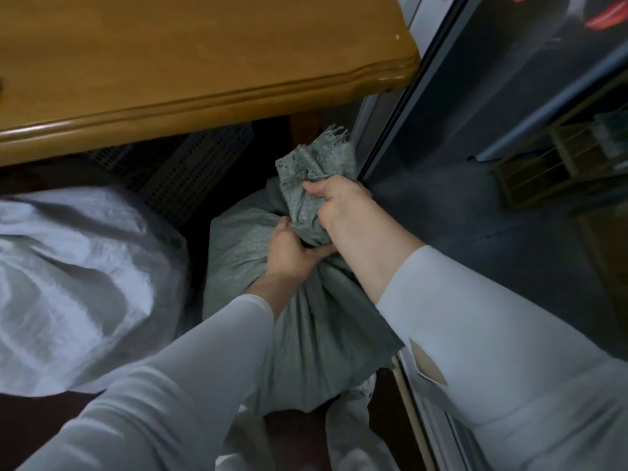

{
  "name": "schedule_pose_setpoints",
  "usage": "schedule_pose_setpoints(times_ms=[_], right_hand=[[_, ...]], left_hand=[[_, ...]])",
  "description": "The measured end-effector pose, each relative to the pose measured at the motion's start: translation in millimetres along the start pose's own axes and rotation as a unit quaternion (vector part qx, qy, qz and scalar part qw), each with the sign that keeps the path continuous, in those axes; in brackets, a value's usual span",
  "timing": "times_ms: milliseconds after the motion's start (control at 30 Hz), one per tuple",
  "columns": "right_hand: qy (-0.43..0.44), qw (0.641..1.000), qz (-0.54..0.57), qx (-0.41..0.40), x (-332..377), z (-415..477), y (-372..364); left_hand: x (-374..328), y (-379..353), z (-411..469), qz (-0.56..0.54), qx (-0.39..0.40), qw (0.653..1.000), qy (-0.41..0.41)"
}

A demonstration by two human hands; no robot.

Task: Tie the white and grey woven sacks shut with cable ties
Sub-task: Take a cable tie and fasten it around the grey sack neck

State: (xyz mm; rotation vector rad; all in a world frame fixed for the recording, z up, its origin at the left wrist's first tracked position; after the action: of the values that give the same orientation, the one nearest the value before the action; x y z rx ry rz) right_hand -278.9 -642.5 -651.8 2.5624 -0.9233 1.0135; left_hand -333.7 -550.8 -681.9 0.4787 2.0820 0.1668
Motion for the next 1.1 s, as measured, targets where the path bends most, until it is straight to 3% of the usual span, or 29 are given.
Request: schedule_pose_setpoints(times_ms=[100, 233, 300, 333, 400, 467, 600, 700, 767, 867, 1033, 1100], right_hand=[[0.004, 0.999, -0.019, 0.033, 7, -6, -7], [0.023, 0.987, 0.065, 0.146, 22, -13, 10], [0.097, 0.985, -0.021, 0.141, 19, 2, 30], [0.145, 0.966, -0.157, 0.146, 16, 6, 37], [0.187, 0.861, -0.434, 0.190, 4, 10, 46], [0.186, 0.773, -0.569, 0.211, -2, 11, 55], [0.277, 0.711, -0.630, 0.143, 11, 0, 63], [0.344, 0.618, -0.699, 0.104, 10, -22, 56], [0.379, 0.582, -0.711, 0.114, -2, -33, 48], [0.403, 0.572, -0.703, 0.127, -22, -40, 42], [0.475, 0.631, -0.592, 0.161, -41, -25, 50], [0.490, 0.639, -0.563, 0.188, -42, -17, 56]], left_hand=[[-4, -4, 5, -0.042, -0.037, 0.998, 0.023], [1, 2, 21, -0.120, -0.025, 0.987, 0.105], [3, 5, 24, -0.137, -0.028, 0.982, 0.125], [2, 6, 25, -0.139, -0.029, 0.981, 0.129], [3, 5, 26, -0.148, -0.025, 0.980, 0.129], [3, 5, 26, -0.169, -0.021, 0.976, 0.133], [-2, 7, 24, -0.159, -0.017, 0.973, 0.165], [-7, 6, 27, -0.115, -0.015, 0.978, 0.175], [-8, 5, 34, -0.063, -0.014, 0.980, 0.186], [-6, 6, 46, 0.029, -0.008, 0.974, 0.225], [-10, 3, 56, 0.142, 0.040, 0.953, 0.264], [-11, 2, 61, 0.147, 0.054, 0.950, 0.268]])
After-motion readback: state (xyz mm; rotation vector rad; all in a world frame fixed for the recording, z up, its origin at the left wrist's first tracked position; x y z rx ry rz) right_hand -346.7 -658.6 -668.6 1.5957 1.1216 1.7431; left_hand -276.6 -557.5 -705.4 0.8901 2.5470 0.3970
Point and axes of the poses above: each hand's wrist, its own z-axis towards the middle knuckle, its own y-axis out of the back of the hand, x = y × z, the point moved 2 cm from there along z, towards the middle knuckle, and after that the axes turned 10 degrees about y, right-handed, at the moved point
